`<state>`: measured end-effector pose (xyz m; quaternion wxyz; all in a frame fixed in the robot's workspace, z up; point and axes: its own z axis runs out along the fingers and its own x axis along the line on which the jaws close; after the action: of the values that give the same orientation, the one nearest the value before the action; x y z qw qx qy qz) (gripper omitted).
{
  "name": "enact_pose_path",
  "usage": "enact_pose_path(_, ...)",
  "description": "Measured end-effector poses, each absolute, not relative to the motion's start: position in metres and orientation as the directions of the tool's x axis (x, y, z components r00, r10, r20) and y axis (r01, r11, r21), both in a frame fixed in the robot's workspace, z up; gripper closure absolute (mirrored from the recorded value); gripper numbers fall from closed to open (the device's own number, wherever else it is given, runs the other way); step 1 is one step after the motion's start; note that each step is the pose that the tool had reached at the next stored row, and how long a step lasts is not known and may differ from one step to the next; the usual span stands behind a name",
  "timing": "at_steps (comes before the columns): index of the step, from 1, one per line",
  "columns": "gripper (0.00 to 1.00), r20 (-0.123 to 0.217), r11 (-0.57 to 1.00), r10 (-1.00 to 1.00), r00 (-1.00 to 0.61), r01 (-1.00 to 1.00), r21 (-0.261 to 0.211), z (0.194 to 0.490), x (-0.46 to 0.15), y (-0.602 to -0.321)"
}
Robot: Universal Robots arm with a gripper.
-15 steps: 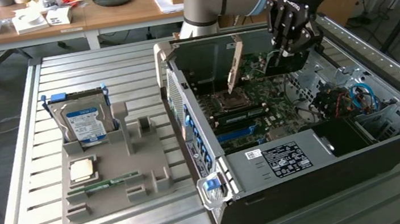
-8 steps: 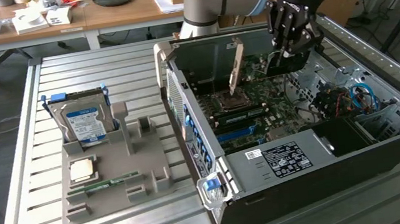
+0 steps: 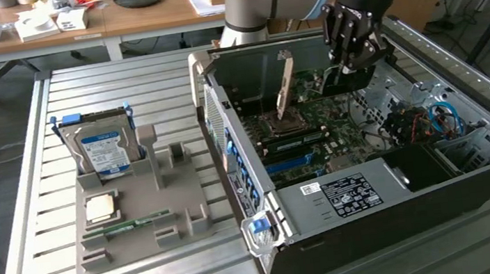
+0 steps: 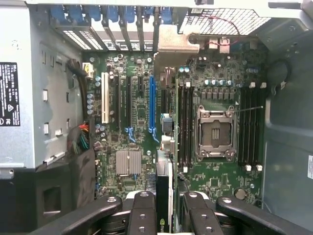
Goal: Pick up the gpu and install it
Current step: 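Insert the gpu into the slot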
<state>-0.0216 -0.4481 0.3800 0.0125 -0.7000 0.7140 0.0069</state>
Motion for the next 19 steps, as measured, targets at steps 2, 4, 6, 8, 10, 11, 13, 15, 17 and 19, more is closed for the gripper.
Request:
enact_pose_path(2, 0.74, -0.027, 0.02, -0.999, -0.02, -1.0, -0.008, 0.377, -0.023, -0.448)
enact_pose_path(4, 0.74, -0.027, 0.02, -0.999, -0.02, -1.0, -0.008, 0.375, -0.024, -0.448)
enact_pose_path(6, 0.74, -0.027, 0.02, -0.999, -0.02, -1.0, -0.008, 0.374, -0.024, -0.448)
enact_pose_path(8, 0.74, -0.027, 0.02, -0.999, -0.02, -1.0, -0.008, 0.374, -0.024, -0.448)
enact_pose_path(10, 0.74, -0.027, 0.02, -0.999, -0.02, -1.0, -0.008, 0.374, -0.024, -0.448)
enact_pose_path(11, 0.74, -0.028, 0.02, -0.999, -0.02, -1.0, -0.008, 0.373, -0.024, -0.448)
enact_pose_path(13, 0.74, -0.028, 0.02, -0.999, -0.02, -1.0, -0.009, 0.37, -0.025, -0.448)
enact_pose_path(15, 0.74, -0.028, 0.02, -0.999, -0.02, -1.0, -0.008, 0.367, -0.025, -0.448)
enact_pose_path(17, 0.74, -0.028, 0.02, -0.999, -0.02, -1.0, -0.008, 0.363, -0.025, -0.448)
enact_pose_path(19, 0.74, -0.028, 0.02, -0.999, -0.02, -1.0, -0.008, 0.36, -0.025, -0.448)
